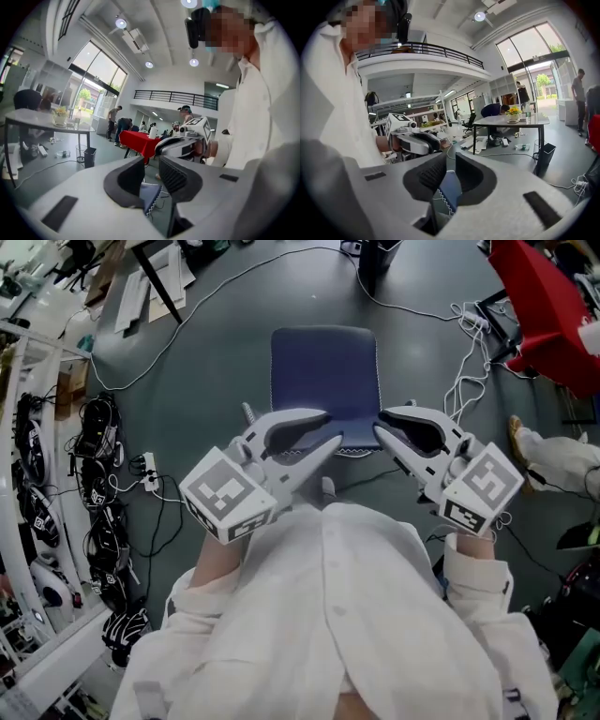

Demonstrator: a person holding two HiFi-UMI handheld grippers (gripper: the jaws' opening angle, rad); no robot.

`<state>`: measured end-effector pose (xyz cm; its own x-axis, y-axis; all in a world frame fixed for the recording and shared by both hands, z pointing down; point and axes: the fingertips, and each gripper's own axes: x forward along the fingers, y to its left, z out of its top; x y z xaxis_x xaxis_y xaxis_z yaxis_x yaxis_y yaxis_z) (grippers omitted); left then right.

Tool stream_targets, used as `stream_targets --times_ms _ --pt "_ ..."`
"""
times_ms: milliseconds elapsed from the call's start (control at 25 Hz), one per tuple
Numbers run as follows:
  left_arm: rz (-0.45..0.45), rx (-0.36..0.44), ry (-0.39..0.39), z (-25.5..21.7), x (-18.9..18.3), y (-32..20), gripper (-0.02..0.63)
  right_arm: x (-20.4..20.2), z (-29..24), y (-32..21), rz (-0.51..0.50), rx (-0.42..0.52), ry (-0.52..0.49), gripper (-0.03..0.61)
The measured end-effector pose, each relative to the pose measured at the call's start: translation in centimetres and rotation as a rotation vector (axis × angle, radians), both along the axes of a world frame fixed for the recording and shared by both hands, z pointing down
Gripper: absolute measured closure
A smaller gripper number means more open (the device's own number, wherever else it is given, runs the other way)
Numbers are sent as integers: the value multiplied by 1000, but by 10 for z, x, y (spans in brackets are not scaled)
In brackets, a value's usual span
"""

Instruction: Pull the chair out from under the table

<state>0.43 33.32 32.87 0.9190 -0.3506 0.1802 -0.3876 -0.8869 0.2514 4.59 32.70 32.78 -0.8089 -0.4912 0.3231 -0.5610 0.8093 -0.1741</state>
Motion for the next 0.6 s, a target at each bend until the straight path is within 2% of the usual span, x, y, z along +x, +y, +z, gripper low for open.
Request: stream_targets --times_ms 120,240,320,480,600 --pt "-4 -20 120 -18 -4 4 561 -2 -1 4 -17 2 12 560" --pt "-20 -22 220 -28 -11 4 585 -12 3 19 -115 0 72 575" --pt "-34 -32 214 -24 -12 2 591 -17 5 26 -161 7 112 576" --pt "-26 -42 118 -10 -6 4 592 -20 6 32 -214 17 174 577" --pt "-10 -55 99 -5 -2 9 592 -19 6 32 -226 28 201 577"
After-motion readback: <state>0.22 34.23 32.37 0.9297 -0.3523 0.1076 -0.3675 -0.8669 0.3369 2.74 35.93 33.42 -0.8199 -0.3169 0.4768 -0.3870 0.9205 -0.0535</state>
